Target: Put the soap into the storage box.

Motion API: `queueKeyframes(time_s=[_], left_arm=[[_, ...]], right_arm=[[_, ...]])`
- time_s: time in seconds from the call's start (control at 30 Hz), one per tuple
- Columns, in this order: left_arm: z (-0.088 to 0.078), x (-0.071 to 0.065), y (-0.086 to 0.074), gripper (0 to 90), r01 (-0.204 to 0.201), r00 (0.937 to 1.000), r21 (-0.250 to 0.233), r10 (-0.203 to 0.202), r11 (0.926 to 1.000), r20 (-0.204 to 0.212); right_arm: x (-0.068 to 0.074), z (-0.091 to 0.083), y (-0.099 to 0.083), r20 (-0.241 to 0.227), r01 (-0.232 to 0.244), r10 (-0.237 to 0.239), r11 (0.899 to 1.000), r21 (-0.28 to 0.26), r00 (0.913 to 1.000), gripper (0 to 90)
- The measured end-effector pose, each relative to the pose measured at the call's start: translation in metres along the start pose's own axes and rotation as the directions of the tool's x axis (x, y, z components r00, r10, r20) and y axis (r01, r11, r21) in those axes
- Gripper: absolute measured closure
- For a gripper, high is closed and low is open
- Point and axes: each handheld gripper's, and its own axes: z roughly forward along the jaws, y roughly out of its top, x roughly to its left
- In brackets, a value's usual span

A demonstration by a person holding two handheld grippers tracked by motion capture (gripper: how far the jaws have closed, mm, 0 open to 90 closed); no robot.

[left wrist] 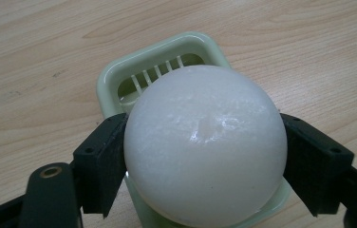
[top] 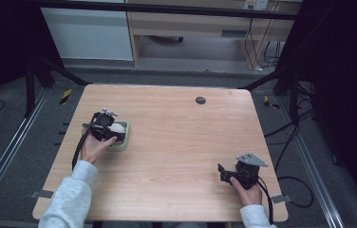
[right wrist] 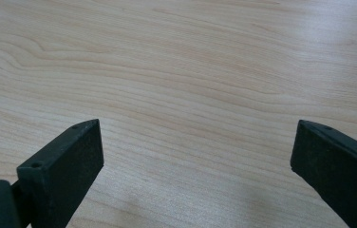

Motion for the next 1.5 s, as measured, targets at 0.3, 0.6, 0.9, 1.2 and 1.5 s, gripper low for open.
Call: queueKeyframes(time_s=[0.3, 0.6, 0.9, 1.2, 1.5], left_arm=[[0.004, 0.0, -0.005, 22.7, 0.001, 1.0, 0.008, -0.001, 1.0, 0.005], [0.006, 0.0, -0.008, 22.7, 0.007, 0.9999, 0.014, -0.007, 0.9999, 0.01], [0.008, 0.0, -0.009, 22.7, 0.006, 0.9999, 0.016, -0.006, 0.9999, 0.011], [0.01, 0.0, -0.01, 22.6, 0.006, 0.9999, 0.007, -0.006, 1.0, 0.011], [0.009, 0.0, -0.011, 22.2, 0.022, 0.9997, -0.016, -0.022, 0.9996, 0.014]], right_arm=[[0.0, 0.0, 0.0, 0.0, 0.003, -0.003, 1.0, 0.0, 1.0, 3.9], [0.0, 0.0, 0.0, 0.002, 0.004, -0.004, 1.0, 0.0, 1.0, 3.9], [0.0, 0.001, 0.0, 0.001, 0.01, -0.01, 1.0, 0.0, 1.0, 3.9], [0.0, 0.001, 0.0, 0.0, 0.011, -0.011, 1.0, 0.0, 0.9999, 3.9], [0.001, 0.0, 0.0, -0.005, 0.005, -0.005, 1.0, 0.003, 1.0, 3.9]])
